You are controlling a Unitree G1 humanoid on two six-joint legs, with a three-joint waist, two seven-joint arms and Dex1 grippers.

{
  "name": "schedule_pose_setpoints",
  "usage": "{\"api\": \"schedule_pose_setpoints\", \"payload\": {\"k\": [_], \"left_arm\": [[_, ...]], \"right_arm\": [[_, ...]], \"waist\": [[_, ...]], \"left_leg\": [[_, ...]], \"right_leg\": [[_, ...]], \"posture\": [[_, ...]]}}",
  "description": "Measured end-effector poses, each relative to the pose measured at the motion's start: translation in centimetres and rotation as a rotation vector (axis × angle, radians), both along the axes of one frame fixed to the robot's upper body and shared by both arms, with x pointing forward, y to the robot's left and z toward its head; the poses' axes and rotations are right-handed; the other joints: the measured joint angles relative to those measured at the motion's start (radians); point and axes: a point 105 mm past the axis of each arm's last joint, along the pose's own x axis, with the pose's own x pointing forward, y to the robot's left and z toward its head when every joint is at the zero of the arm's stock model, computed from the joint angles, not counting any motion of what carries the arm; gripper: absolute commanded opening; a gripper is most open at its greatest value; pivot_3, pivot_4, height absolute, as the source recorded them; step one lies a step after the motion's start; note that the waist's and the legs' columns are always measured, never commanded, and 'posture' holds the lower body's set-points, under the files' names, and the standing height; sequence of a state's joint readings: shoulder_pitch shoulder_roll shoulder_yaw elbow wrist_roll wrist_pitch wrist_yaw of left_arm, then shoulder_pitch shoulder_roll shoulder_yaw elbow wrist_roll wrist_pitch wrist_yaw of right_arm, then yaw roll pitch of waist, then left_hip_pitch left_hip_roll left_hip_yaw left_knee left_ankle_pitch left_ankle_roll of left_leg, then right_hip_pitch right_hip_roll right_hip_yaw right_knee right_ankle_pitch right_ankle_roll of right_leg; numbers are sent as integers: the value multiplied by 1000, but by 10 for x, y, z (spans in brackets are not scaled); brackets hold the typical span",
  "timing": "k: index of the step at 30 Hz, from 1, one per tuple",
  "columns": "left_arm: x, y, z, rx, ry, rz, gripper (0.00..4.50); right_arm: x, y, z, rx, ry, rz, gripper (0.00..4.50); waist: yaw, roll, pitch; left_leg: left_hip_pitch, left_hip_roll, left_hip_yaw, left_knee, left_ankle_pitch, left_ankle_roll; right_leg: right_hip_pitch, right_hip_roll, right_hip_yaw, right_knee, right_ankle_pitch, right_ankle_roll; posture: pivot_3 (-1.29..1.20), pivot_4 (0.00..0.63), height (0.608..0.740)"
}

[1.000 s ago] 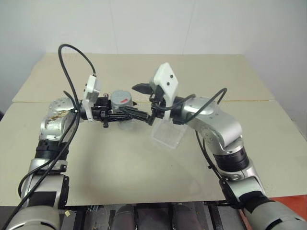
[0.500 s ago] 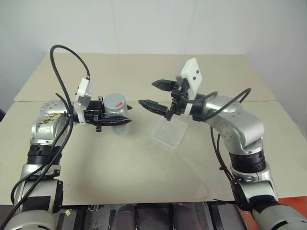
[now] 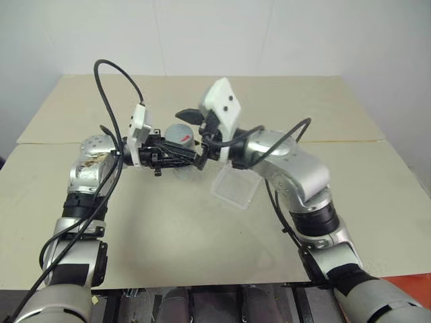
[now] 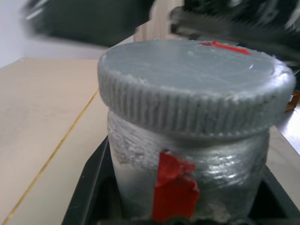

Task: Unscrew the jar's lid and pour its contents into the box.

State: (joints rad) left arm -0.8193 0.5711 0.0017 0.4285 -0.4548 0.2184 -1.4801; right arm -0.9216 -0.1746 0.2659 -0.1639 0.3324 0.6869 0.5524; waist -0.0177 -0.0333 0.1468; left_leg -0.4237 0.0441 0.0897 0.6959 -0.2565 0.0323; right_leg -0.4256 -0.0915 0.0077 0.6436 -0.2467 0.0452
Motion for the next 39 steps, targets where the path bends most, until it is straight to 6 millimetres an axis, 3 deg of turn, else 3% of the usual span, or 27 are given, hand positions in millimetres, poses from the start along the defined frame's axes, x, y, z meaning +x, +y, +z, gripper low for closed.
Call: {"api": "schedule_pose_setpoints", "payload": {"k": [10, 22, 29, 39], "left_arm": [[0, 3, 0, 10, 1, 4, 1943], [-2, 17, -1, 27, 8, 43, 1943], [-9, 21, 0, 25, 7, 20, 1943], [-10, 19, 1, 27, 7, 17, 1943]], "right_arm": [[2, 1, -2, -3, 3, -7, 4468], [-7, -20, -8, -23, -4, 8, 4468], [10, -51, -3, -1, -1, -113, 4468], [9, -56, -4, -3, 9, -106, 4468]], "waist": [[0, 0, 0], [0, 0, 0], [4, 0, 0], [3, 0, 0]], "left_leg": [[0, 0, -1, 0, 0, 0], [0, 0, -2, 0, -1, 1], [0, 0, -1, 0, -1, 1], [0, 0, -1, 0, -1, 2]], "right_leg": [[0, 0, 0, 0, 0, 0], [0, 0, 0, 0, 0, 0], [0, 0, 0, 0, 0, 0], [0, 0, 0, 0, 0, 0]], "posture": [[0, 150, 740], [0, 150, 740], [0, 150, 740], [0, 150, 740]]}}
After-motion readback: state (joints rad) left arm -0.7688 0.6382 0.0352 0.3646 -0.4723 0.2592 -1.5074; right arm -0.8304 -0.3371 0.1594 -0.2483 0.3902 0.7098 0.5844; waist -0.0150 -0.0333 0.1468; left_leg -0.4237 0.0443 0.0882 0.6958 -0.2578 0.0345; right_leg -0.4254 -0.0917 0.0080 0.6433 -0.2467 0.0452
